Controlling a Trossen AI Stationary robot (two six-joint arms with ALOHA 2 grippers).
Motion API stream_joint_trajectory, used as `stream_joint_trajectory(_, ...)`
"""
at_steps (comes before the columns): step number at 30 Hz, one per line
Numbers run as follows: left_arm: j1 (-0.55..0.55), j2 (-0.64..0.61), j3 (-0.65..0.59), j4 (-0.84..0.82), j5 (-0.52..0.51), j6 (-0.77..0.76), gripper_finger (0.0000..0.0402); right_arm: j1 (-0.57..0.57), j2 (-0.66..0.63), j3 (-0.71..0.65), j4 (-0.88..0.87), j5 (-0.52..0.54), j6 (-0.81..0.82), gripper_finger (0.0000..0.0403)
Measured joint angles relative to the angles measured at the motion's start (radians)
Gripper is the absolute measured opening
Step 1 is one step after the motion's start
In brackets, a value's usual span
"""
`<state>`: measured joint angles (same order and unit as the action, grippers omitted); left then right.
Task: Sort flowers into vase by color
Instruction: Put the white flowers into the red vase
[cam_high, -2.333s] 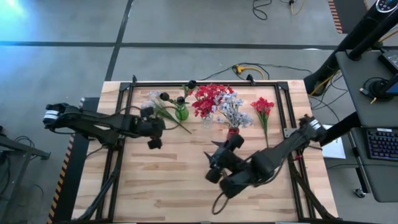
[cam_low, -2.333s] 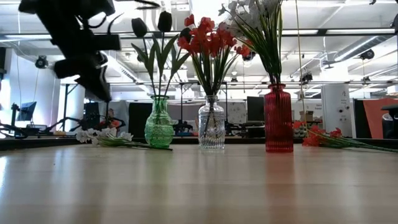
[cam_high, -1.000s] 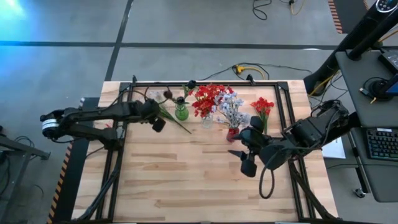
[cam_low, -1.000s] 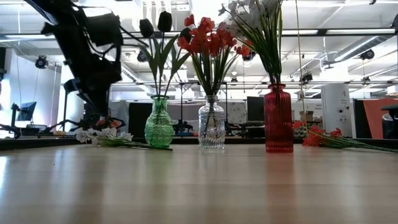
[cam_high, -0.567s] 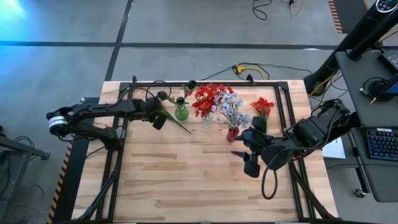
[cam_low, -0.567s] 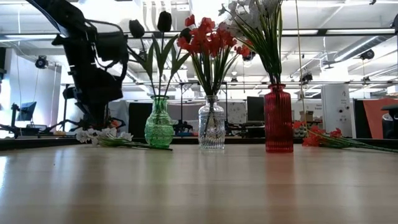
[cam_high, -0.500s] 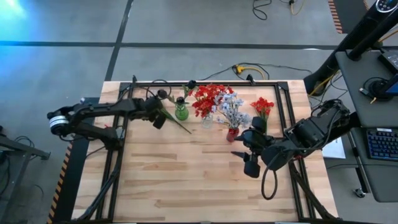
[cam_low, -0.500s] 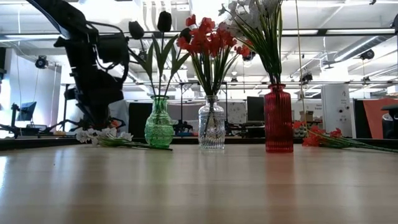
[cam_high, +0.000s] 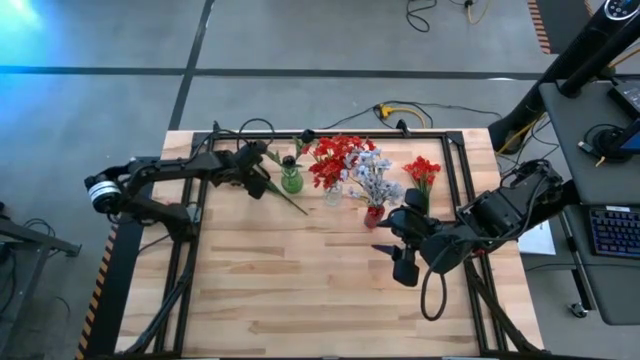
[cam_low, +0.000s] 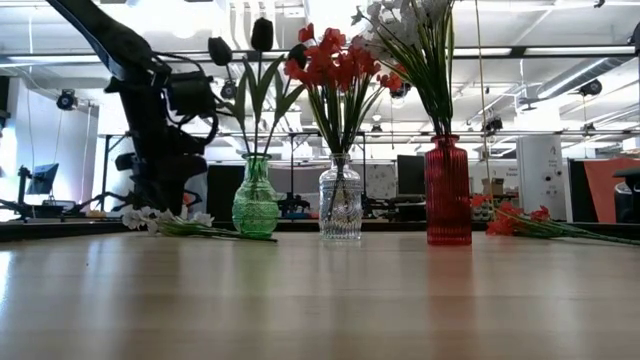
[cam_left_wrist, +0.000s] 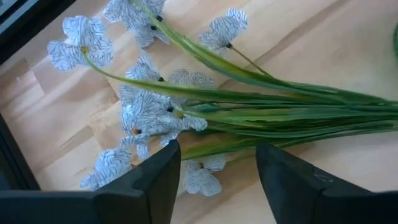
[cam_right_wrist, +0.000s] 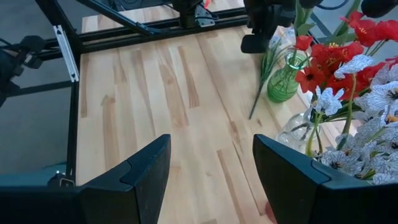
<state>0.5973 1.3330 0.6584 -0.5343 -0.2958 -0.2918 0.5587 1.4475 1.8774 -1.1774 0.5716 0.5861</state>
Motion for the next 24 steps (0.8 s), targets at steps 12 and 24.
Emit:
stream_joint_trajectory(12, 0.01, 0.052, 0.001, -0.008, 0.0, 0.158, 0.0192, 0.0, 0.0, 0.0, 0.0, 0.0, 0.0, 0.0219)
stream_joint_trajectory(24, 0.011, 0.114, 0.001, -0.044, 0.0, 0.216, 0.0191, 0.0, 0.0, 0.0, 0.0, 0.004, -0.012, 0.0219)
